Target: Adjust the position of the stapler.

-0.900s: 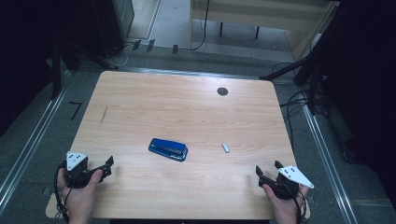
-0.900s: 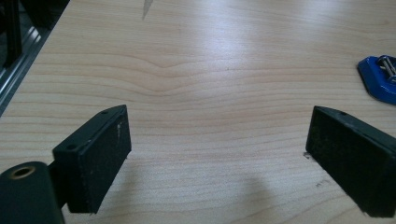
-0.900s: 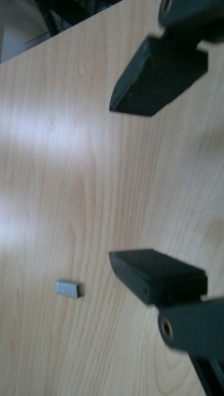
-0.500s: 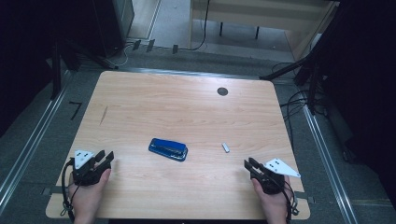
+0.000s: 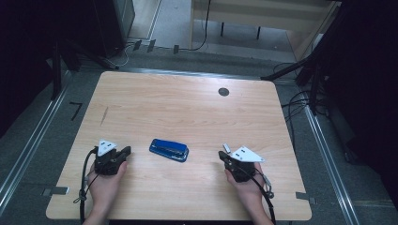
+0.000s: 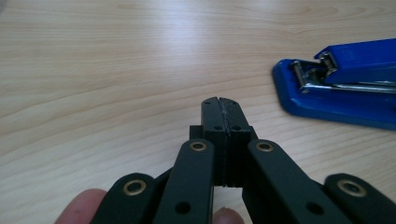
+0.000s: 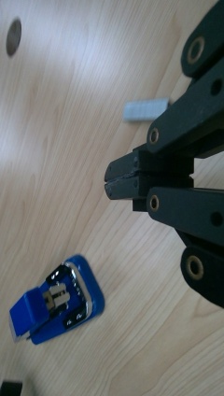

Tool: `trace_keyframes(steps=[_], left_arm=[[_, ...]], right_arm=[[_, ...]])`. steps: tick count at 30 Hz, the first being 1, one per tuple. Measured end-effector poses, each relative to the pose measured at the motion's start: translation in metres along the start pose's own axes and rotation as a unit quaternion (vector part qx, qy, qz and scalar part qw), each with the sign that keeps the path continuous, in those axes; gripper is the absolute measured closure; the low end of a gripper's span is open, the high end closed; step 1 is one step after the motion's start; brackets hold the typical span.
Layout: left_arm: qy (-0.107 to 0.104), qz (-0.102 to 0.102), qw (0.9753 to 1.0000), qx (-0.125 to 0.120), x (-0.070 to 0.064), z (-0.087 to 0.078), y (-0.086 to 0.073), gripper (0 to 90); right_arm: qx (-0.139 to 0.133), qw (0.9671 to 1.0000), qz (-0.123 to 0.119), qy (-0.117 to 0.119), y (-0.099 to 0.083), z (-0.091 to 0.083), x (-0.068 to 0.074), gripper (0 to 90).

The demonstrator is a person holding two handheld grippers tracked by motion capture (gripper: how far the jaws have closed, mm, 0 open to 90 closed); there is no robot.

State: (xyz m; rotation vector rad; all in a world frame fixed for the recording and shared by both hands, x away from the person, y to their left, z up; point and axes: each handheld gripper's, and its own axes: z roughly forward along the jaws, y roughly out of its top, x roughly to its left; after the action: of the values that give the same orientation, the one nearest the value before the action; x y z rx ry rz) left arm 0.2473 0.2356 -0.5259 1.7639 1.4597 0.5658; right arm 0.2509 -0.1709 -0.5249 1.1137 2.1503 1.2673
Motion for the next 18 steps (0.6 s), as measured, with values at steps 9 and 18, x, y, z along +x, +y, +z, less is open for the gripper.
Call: trace_keyframes(steps=[9,18], left_arm=[[-0.006,0.018,0.9998,0.01,-0.022,0.025,0.011,90.0],[-0.014,0.026,0.9991,0.03,-0.027,0.032,0.014,90.0]], right_arm=[[0.03,0.9988,0.002,0.04,0.009,0.045,0.022,90.0],[0.056,0.9971,0.003,0.05,0.024,0.079,0.027,90.0]])
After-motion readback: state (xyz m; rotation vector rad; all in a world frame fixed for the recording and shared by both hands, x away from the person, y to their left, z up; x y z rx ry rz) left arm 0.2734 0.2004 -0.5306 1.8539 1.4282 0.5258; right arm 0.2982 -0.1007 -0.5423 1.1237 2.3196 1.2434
